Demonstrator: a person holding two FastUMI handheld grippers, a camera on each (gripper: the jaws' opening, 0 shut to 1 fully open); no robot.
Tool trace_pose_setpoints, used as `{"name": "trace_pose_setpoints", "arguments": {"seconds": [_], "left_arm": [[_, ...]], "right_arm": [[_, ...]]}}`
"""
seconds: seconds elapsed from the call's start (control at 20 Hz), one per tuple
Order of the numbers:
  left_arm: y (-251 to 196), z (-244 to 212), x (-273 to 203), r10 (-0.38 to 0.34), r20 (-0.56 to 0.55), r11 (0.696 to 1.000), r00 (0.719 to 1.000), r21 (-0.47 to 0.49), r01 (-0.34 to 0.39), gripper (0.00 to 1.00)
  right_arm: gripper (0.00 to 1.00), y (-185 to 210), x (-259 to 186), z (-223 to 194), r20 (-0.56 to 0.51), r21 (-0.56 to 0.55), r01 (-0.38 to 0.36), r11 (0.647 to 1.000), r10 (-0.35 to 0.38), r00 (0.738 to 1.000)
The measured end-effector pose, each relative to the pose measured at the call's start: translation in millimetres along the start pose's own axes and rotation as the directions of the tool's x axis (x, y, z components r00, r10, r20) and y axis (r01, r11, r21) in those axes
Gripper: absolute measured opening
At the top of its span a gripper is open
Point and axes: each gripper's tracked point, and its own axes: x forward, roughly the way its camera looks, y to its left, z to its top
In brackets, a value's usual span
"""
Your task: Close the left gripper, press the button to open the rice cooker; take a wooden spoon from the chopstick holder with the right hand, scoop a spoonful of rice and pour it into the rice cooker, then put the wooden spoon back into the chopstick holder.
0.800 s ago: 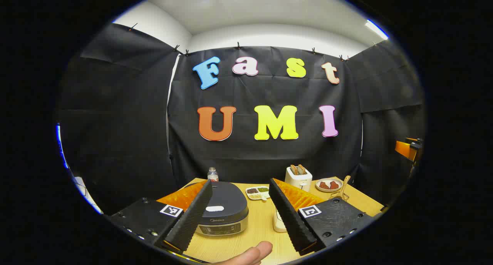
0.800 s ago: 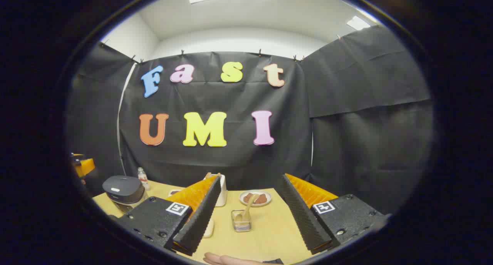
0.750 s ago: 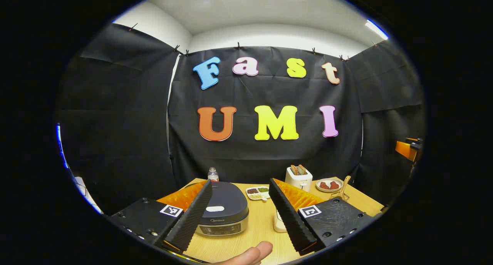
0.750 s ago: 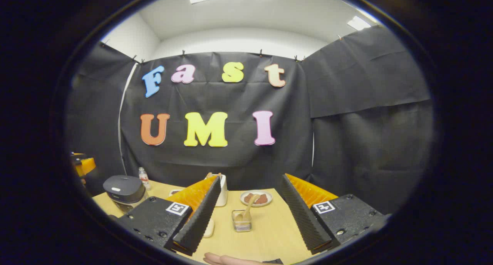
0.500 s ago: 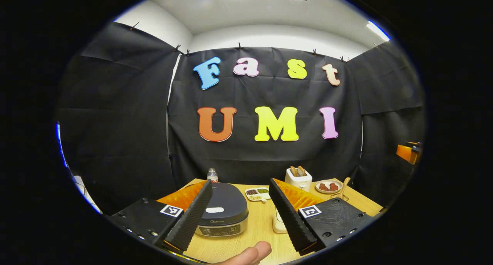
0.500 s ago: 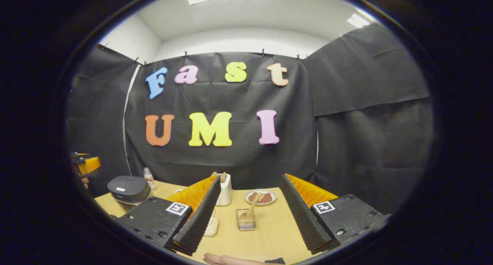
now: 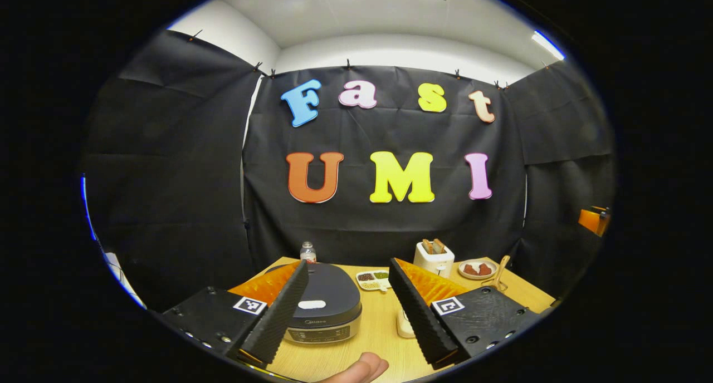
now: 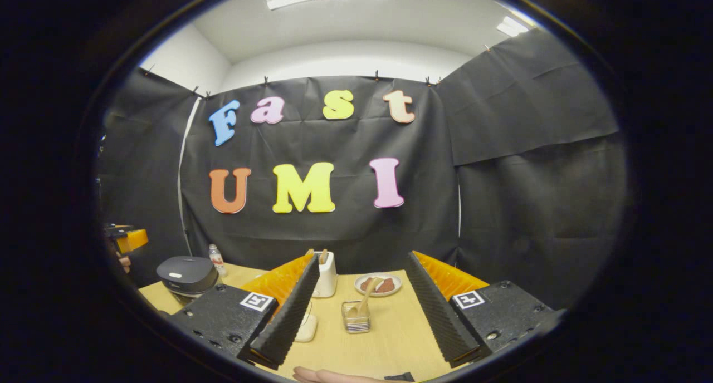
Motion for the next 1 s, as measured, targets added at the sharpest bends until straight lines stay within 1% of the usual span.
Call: {"name": "trace_pose_setpoints", "arguments": {"seconds": [0.05, 0.1, 0.15, 0.2, 0.25, 0.3, 0.35, 0.4, 0.45, 0.5, 0.55, 0.6, 0.65, 0.7, 0.75, 0.8, 0.85, 0.9, 0.95, 1.0], "left_arm": [[-4.9, -4.2, 1.3, -0.016, -0.012, 1.000, 1.000, -0.003, 0.016, 0.80], [-6.9, -4.8, 5.1, -0.031, -0.018, 1.000, 0.999, -0.004, 0.031, 0.80], [-7.2, -4.0, 8.5, -0.044, -0.016, 0.999, 0.999, -0.003, 0.044, 0.66], [-6.1, -5.9, 12.1, -0.044, -0.022, 0.999, 0.999, 0.002, 0.044, 0.73], [-4.0, -9.8, 16.7, -0.040, -0.033, 0.999, 0.999, 0.005, 0.040, 0.55], [2.7, -13.5, 21.6, -0.007, -0.045, 1.000, 0.999, 0.015, 0.008, 0.44], [9.7, -14.5, 25.6, 0.030, -0.047, 0.999, 0.998, 0.033, -0.028, 0.41], [14.0, -14.6, 30.1, 0.048, -0.050, 0.997, 0.998, 0.058, -0.045, 0.25], [13.3, -18.5, 36.3, 0.052, -0.066, 0.997, 0.997, 0.063, -0.048, 0.16], [13.3, -24.3, 41.9, 0.054, -0.095, 0.997, 0.994, 0.059, -0.048, 0.00], [16.4, -29.6, 45.4, 0.064, -0.120, 0.996, 0.991, 0.064, -0.057, 0.12], [22.0, -34.2, 52.3, 0.086, -0.143, 0.994, 0.986, 0.074, -0.076, 0.03], [29.5, -41.1, 56.6, 0.113, -0.177, 0.992, 0.978, 0.080, -0.100, 0.03], [32.5, -53.7, 63.6, 0.114, -0.234, 0.992, 0.966, 0.075, -0.099, 0.00], [33.1, -66.8, 70.5, 0.120, -0.284, 0.992, 0.951, 0.069, -0.104, 0.00], [39.8, -76.7, 77.2, 0.147, -0.324, 0.989, 0.935, 0.068, -0.132, 0.00], [47.8, -85.1, 83.3, 0.159, -0.361, 0.987, 0.919, 0.071, -0.143, 0.00], [51.7, -93.8, 86.6, 0.161, -0.393, 0.987, 0.905, 0.059, -0.150, 0.00], [54.4, -103.4, 90.2, 0.160, -0.427, 0.987, 0.890, 0.045, -0.156, 0.00], [57.8, -112.8, 94.0, 0.161, -0.456, 0.986, 0.875, 0.030, -0.166, 0.00]], "right_arm": [[1.00, 0.3, 1.3, -1.9, 0.000, 0.001, -0.004, 1.000, 0.004, 1.000], [1.00, 0.1, 2.2, -3.2, -0.001, 0.000, -0.006, 1.000, 0.006, 1.000], [1.00, -0.7, 2.3, -4.9, -0.002, -0.004, -0.006, 1.000, 0.006, 1.000], [0.94, -1.3, 3.5, -5.9, -0.002, -0.006, -0.007, 1.000, 0.007, 1.000], [1.00, -1.5, 4.1, -8.1, -0.003, -0.009, -0.007, 1.000, 0.007, 1.000], [0.94, -1.8, 5.2, -10.2, -0.007, -0.010, -0.007, 1.000, 0.007, 1.000], [1.00, -1.1, 6.5, -13.4, -0.011, -0.017, -0.011, 1.000, 0.011, 1.000], [1.00, -1.5, 7.5, -15.9, -0.014, -0.027, -0.014, 1.000, 0.014, 1.000], [1.00, -3.4, 8.5, -18.3, -0.014, -0.032, -0.014, 0.999, 0.013, 1.000], [1.00, -4.3, 9.5, -19.5, -0.014, -0.035, -0.016, 0.999, 0.016, 1.000], [1.00, -4.2, 10.1, -21.3, -0.015, -0.036, -0.019, 0.999, 0.018, 1.000], [1.00, -5.1, 11.1, -22.6, -0.016, -0.036, -0.019, 0.999, 0.019, 1.000], [1.00, -6.8, 11.9, -24.9, -0.018, -0.036, -0.018, 0.999, 0.018, 1.000], [0.94, -8.1, 13.0, -26.7, -0.021, -0.038, -0.018, 0.999, 0.017, 1.000], [1.00, -8.7, 13.2, -28.1, -0.022, -0.038, -0.019, 0.999, 0.018, 1.000], [0.94, -9.4, 13.8, -29.2, -0.024, -0.037, -0.021, 0.999, 0.020, 1.000], [1.00, -10.3, 15.0, -30.9, -0.024, -0.037, -0.024, 0.999, 0.023, 0.999], [1.00, -12.1, 15.6, -32.1, -0.024, -0.036, -0.024, 0.999, 0.023, 0.999], [0.94, -13.8, 16.6, -34.2, -0.025, -0.038, -0.024, 0.999, 0.023, 0.999], [0.94, -15.1, 17.0, -36.1, -0.028, -0.041, -0.024, 0.999, 0.023, 0.999]]}}
